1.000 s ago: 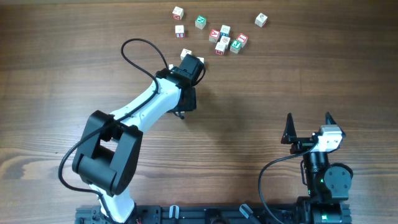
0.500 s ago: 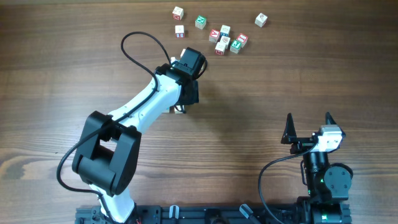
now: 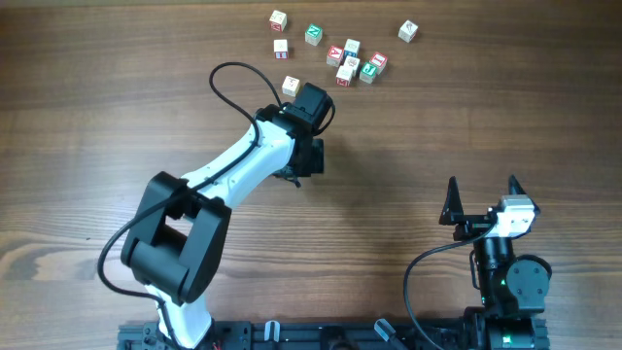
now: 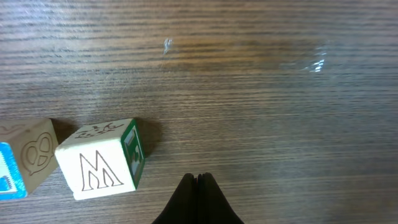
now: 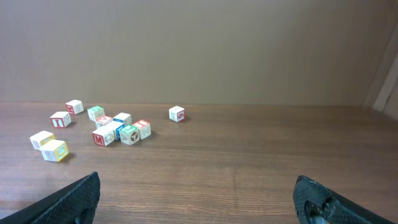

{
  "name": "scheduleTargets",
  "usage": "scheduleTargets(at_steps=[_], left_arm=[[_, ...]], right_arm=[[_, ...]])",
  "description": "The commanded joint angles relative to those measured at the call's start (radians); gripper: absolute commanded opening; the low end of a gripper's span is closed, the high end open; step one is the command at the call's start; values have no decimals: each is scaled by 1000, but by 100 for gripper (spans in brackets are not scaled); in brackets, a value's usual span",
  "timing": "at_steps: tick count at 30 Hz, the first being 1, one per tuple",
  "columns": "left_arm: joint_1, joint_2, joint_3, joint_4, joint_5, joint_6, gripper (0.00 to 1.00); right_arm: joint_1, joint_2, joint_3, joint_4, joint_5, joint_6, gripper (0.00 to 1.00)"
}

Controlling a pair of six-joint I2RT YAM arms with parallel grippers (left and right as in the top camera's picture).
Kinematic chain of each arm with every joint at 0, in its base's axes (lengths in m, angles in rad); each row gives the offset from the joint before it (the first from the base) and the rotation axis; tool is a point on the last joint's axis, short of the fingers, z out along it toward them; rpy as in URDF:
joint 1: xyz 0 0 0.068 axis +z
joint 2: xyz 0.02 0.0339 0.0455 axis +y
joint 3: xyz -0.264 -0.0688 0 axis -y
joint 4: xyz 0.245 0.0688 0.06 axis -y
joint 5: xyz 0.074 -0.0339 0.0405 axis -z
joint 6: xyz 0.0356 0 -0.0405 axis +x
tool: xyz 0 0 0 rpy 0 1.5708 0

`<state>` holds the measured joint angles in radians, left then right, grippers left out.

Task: Form a horizontal line
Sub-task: 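Carry the M block and lower it right of the L block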

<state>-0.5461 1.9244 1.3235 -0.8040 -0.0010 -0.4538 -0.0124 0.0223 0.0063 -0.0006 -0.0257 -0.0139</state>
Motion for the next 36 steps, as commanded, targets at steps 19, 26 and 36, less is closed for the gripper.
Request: scheduleTargets(at_steps=[19,26,36], left_arm=[[-2,41,15,-23,-64,4,4],[-2,41,15,-23,-64,5,4],[-1,41,15,22,-106,7,4]], right_arm=[[-2,-5,-1,3,-10,-11,100],[-2,-5,-1,3,-10,-12,100],[-2,-5,-1,3,-10,-12,100]])
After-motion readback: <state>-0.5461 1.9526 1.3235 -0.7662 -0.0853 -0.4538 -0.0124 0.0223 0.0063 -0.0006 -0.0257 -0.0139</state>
